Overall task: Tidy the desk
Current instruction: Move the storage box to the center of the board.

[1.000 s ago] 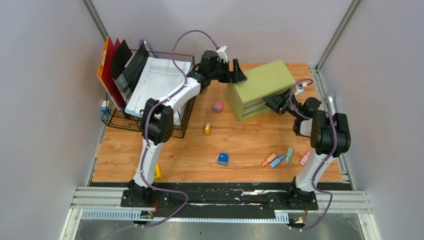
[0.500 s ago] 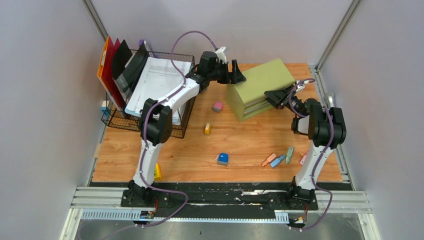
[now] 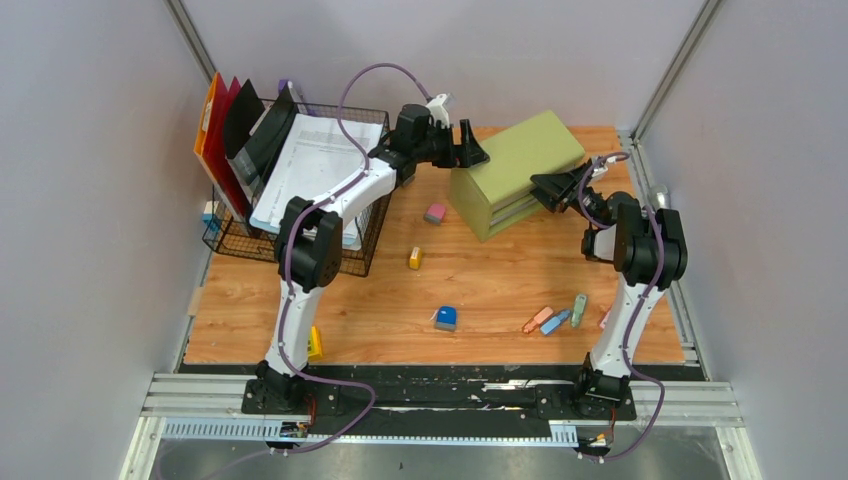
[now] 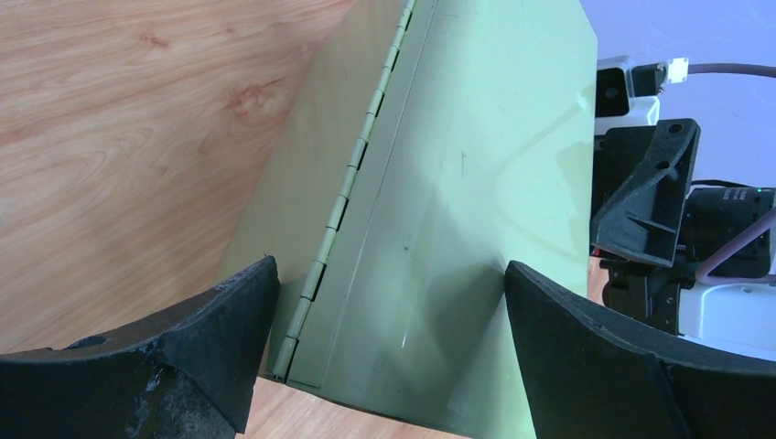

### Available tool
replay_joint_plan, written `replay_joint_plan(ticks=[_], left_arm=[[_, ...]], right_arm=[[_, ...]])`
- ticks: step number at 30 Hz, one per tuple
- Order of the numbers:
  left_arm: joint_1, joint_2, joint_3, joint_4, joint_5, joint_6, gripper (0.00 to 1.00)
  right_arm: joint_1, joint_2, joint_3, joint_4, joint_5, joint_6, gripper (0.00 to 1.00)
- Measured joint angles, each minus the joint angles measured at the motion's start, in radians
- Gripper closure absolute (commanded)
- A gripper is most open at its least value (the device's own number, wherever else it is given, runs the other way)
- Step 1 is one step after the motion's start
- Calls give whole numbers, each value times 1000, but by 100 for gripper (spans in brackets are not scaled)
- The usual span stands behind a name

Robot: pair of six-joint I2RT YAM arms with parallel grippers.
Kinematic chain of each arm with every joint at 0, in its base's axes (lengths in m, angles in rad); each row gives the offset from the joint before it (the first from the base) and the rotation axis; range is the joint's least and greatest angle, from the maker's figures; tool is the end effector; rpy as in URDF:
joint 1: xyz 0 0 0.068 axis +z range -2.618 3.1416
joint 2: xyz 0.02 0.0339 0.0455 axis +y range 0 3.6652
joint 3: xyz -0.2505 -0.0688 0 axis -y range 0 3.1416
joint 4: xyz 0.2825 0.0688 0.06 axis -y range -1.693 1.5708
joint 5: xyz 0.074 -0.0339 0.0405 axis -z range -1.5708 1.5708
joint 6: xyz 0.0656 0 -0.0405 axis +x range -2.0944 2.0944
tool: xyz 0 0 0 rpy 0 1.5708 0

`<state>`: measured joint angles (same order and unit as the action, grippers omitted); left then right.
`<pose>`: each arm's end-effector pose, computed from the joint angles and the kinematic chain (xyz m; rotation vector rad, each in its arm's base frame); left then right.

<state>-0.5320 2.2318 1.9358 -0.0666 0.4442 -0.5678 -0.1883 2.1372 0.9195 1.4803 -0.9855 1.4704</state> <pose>0.4908 -0.3216 0.2390 0.2831 2.0577 -1.1354 0.4178 -0.0239 0.1092 0.3607 1.6251 1.6504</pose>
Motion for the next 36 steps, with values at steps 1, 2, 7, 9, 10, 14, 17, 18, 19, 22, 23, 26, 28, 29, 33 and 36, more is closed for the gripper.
replay_joint_plan(ticks=[1,2,7,9,10,14,17,18,19,22,23,26,28,29,33,36], left_arm=[[0,-1,-6,7,1,-4,3],[1,-1,-9,12,3,-7,3],[2,-3,-18,28,7,-17,3],[3,-3,-18,28,6,-18,3],[2,-3,-18,28,6,-18,3],[1,-3,-18,22,8,-23,3],[-6,-3,-8,-2,6,-29,3],[-8,-3,-2,-13,3,-29,2],[-11,-3,4,-26,-2,-29,2],[-19,-3,23,-65,-23,-28,2],[-22,-3,33,-85,-35,-27,2],[-27,-3,53,-129,-61,-25,1],[-31,-6,61,-151,-82,-22,1],[-32,-8,64,-161,-92,-18,1],[-35,-16,67,-187,-113,-6,1],[-36,-20,69,-199,-115,-3,0]], right_arm=[[0,1,0,0,0,4,57],[0,1,0,0,0,11,60],[-8,3,0,1,2,34,79],[-12,3,-2,1,2,38,90],[-13,2,-5,1,5,40,96],[-20,-4,-24,6,17,46,100],[-31,-13,-39,6,21,48,100],[-35,-14,-42,7,21,48,100],[-38,-18,-45,6,20,48,100],[-45,-32,-61,2,26,34,100],[-48,-42,-71,-4,32,25,100],[-57,-80,-102,-44,45,-16,100],[-69,-108,-123,-77,51,-50,100],[-77,-124,-133,-96,60,-69,100],[-127,-191,-153,-166,95,-136,77],[-141,-201,-146,-177,105,-151,55]])
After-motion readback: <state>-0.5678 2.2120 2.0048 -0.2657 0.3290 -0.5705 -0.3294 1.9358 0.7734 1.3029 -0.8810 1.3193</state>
